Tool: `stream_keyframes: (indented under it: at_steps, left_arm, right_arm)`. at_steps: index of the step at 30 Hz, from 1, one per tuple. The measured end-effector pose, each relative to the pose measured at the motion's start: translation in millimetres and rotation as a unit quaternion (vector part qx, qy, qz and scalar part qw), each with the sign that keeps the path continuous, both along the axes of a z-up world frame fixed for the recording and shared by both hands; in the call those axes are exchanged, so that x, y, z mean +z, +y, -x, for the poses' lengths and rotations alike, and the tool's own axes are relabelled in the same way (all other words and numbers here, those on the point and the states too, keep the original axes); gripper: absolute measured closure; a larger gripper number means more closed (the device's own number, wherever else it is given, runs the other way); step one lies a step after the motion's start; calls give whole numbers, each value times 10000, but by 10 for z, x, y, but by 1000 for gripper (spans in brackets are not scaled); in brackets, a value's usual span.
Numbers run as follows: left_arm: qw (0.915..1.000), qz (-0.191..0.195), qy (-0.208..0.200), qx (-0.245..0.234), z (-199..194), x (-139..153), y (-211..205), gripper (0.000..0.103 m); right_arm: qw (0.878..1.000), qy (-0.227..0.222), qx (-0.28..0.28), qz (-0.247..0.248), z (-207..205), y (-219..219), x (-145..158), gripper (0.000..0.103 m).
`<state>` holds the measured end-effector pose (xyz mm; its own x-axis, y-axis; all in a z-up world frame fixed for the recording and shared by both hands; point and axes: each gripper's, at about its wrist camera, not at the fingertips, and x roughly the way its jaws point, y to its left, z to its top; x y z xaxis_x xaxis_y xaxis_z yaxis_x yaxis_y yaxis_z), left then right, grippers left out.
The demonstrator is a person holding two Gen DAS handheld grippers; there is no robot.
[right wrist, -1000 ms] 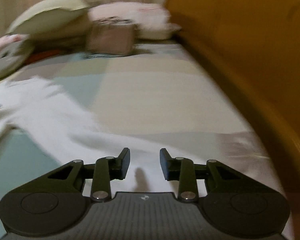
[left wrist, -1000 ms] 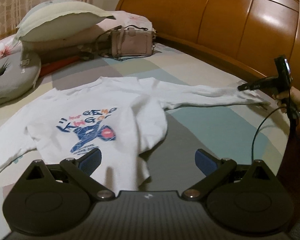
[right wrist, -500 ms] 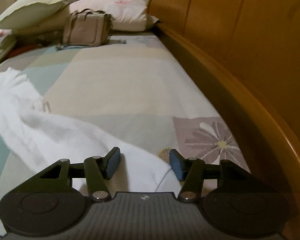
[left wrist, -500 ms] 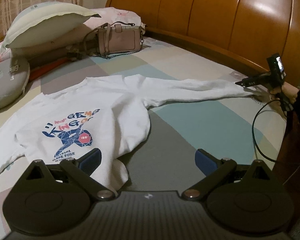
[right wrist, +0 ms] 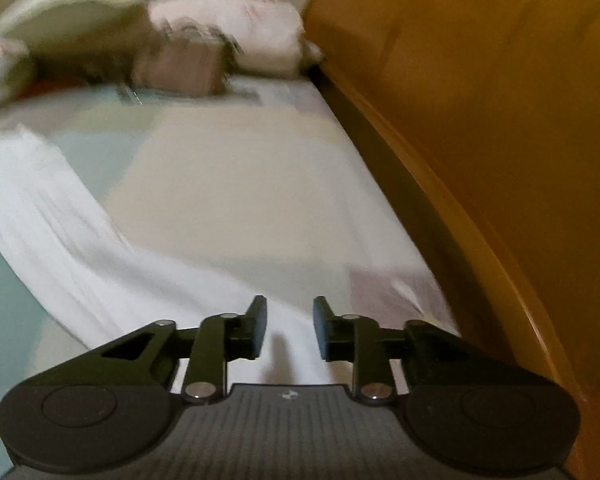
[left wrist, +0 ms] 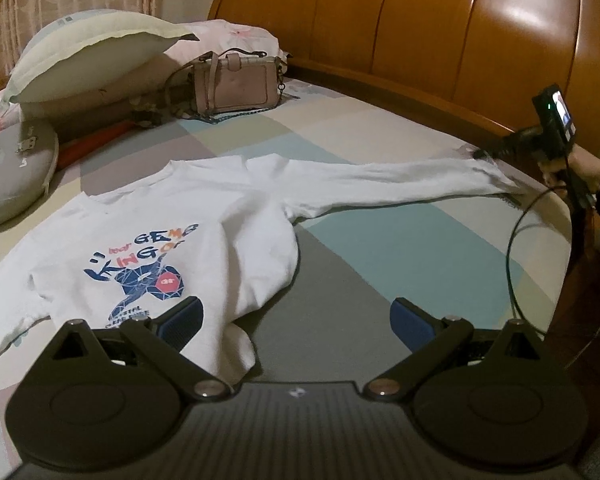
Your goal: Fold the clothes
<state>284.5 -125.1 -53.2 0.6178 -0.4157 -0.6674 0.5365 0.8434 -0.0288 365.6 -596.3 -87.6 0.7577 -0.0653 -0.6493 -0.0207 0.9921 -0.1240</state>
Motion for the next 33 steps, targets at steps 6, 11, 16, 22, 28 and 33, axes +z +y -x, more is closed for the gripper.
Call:
stream_keyframes:
  at_steps: [6, 11, 16, 22, 28, 33]
  left_arm:
    - [10000, 31, -16, 26, -3, -5, 47, 3]
    - [10000, 67, -16, 48, -10, -21, 105, 3]
    - [9999, 111, 21, 69, -44, -62, 129, 3]
    - [9999, 135, 31, 43, -38, -95, 135, 3]
    - [9995, 307, -29, 86, -32, -70, 224, 3]
    - [9993, 343, -154, 78, 11, -20, 365, 3]
  right_arm:
    - [9932, -10, 1160, -120, -546, 629, -125, 58]
    - [9872, 456, 1492, 340, -775, 895, -437, 60]
    - [9852, 461, 1617, 339, -678, 960, -466, 66]
    - [9857, 441, 1578, 381, -631, 1028, -445, 96]
    - [9959, 291, 822, 228, -1034, 946, -430, 97]
    - [9995, 208, 185, 177, -1006, 861, -345, 78]
